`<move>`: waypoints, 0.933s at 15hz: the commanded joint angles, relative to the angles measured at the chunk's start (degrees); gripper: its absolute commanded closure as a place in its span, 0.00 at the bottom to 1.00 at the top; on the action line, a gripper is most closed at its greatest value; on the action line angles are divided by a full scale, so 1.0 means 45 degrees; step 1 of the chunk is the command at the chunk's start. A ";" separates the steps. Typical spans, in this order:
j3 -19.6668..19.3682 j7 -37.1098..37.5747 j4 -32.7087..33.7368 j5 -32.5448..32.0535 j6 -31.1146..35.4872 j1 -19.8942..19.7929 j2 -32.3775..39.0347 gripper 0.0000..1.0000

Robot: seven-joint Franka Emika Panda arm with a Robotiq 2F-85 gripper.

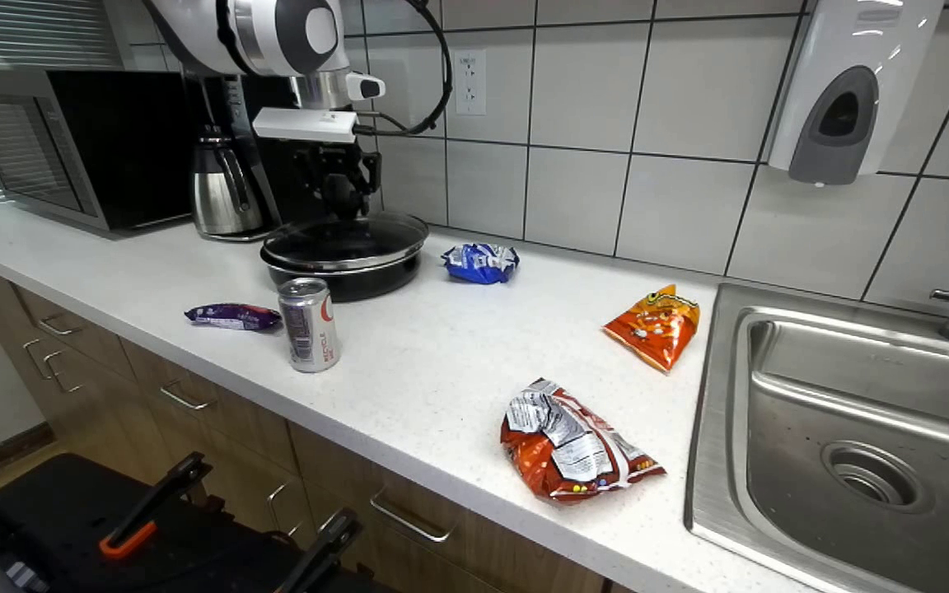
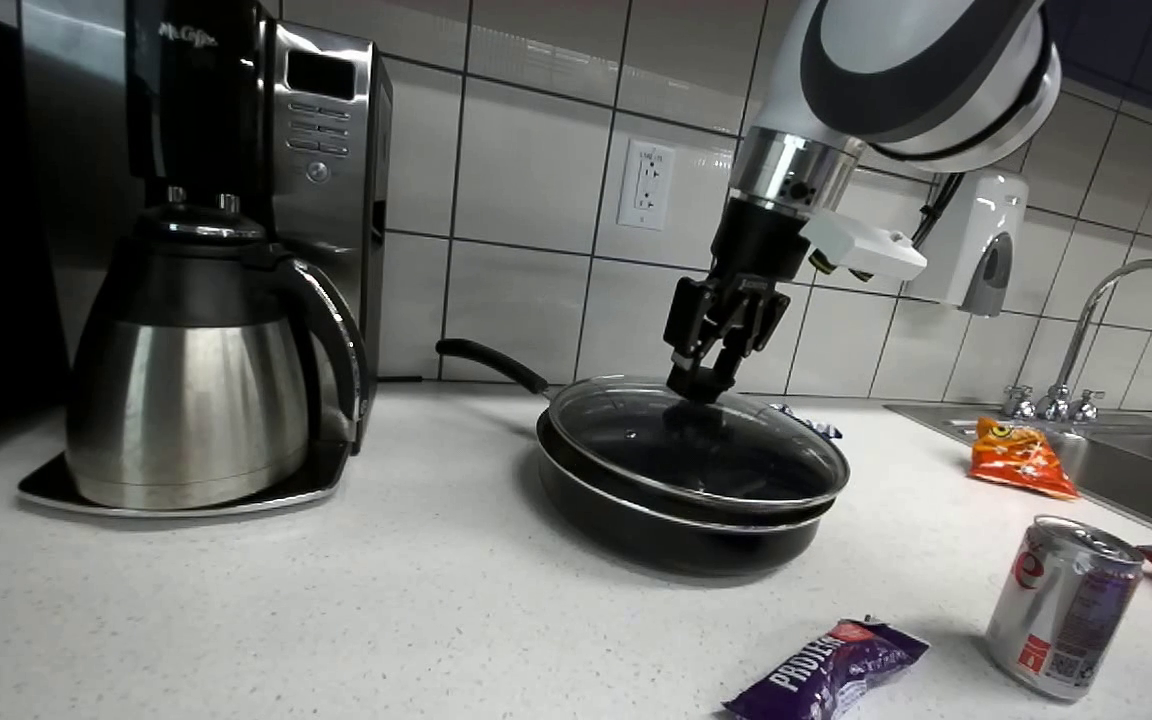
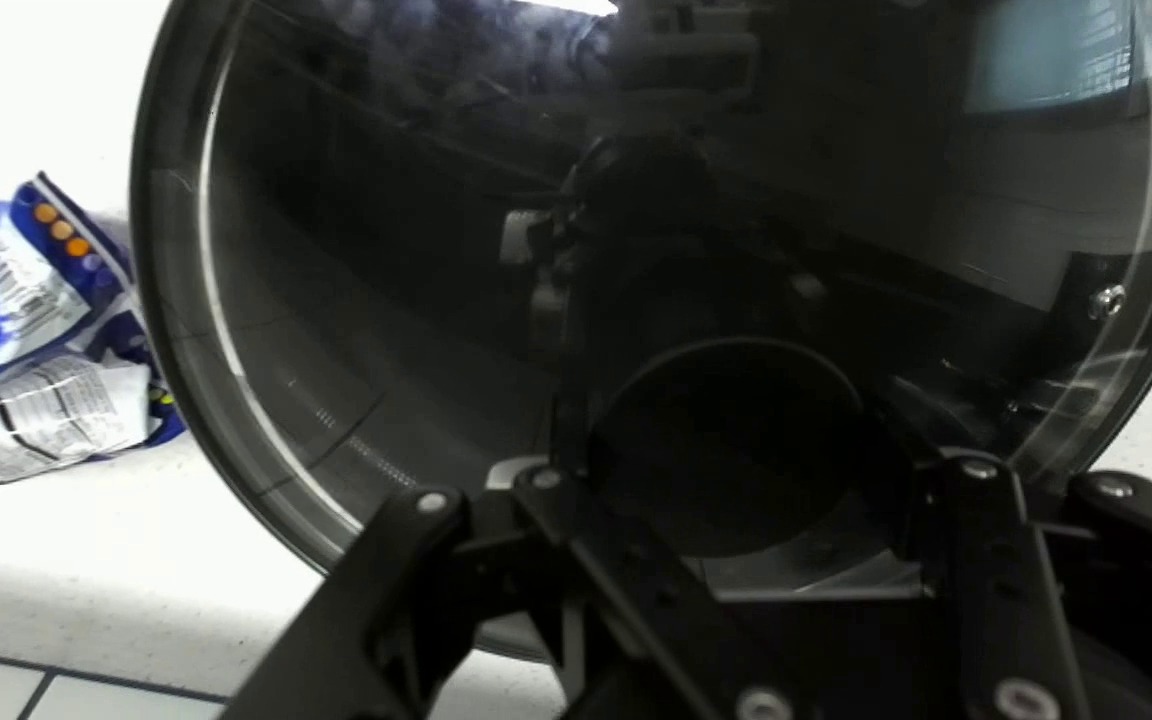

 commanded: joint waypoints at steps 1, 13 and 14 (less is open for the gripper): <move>-0.0076 0.0115 -0.0206 0.0165 -0.0705 -0.0464 -0.1118 0.61; -0.1107 0.1196 -0.2189 0.0041 -0.0808 -0.1363 -0.2786 0.61; -0.1189 0.1356 -0.2449 0.0004 -0.0779 -0.1409 -0.2980 0.61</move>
